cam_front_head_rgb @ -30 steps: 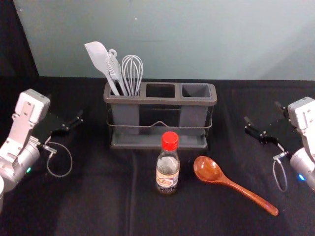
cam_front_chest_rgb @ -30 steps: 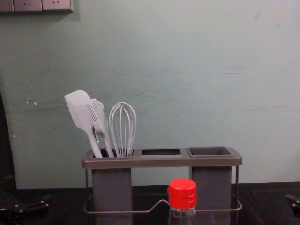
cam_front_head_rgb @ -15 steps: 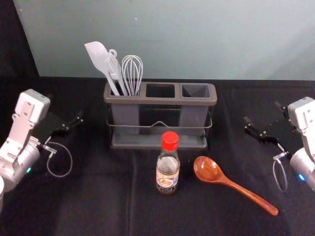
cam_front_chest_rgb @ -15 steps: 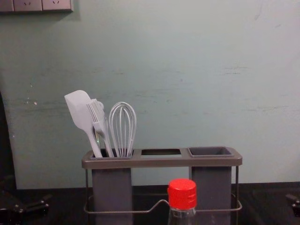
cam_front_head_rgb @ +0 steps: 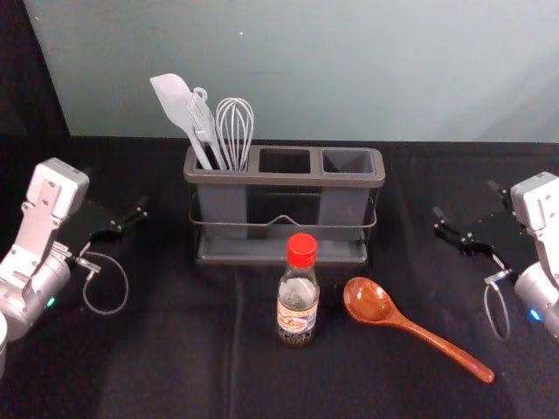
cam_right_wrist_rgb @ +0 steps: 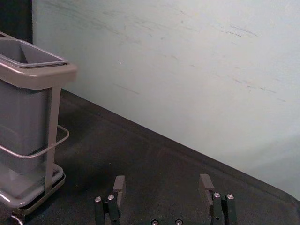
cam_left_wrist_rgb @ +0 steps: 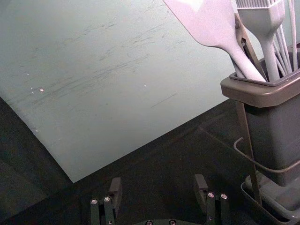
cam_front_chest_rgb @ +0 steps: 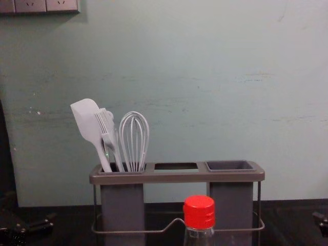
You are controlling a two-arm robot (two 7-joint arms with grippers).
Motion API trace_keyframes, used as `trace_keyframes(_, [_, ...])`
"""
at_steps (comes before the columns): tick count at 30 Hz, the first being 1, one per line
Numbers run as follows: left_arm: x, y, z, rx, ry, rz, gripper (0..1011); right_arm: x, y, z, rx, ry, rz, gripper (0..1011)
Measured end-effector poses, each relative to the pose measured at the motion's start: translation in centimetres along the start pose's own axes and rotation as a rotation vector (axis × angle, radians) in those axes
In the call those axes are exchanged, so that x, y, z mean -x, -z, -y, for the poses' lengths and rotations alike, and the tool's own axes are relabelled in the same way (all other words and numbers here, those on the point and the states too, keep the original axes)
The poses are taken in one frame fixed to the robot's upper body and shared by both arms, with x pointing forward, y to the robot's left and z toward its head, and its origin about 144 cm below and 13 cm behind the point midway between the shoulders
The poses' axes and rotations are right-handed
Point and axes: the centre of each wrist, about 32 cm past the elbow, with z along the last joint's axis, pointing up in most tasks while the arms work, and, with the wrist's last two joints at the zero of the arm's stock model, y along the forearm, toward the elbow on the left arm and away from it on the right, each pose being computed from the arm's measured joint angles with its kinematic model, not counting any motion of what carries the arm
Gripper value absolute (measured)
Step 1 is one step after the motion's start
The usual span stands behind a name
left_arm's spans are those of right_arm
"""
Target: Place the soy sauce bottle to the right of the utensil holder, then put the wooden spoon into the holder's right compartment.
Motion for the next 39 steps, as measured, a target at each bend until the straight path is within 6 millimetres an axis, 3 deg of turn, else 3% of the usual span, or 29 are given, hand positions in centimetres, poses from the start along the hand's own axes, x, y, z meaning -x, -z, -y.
trace_keyframes(8, [0.0,0.0,0.0,0.000,0.000,0.000,1005,0.4,-0.3,0.4,-0.039,-0.007,0.020,1002])
trace_keyframes(17, [0.0,0.0,0.0,0.000,0.000,0.000,1005,-0.4,-2.0,2.4,-0.077,-0.032,-0.051,1002])
trace_keyframes(31, [0.0,0.0,0.0,0.000,0.000,0.000,1005,-3.7,-4.0,7.2,-0.082,-0.349,-0.218,1003])
trace_keyframes(39, [0.0,0.0,0.0,0.000,0.000,0.000,1005,-3.6,-4.0,7.8,-0.106,-0.543,-0.312,1002])
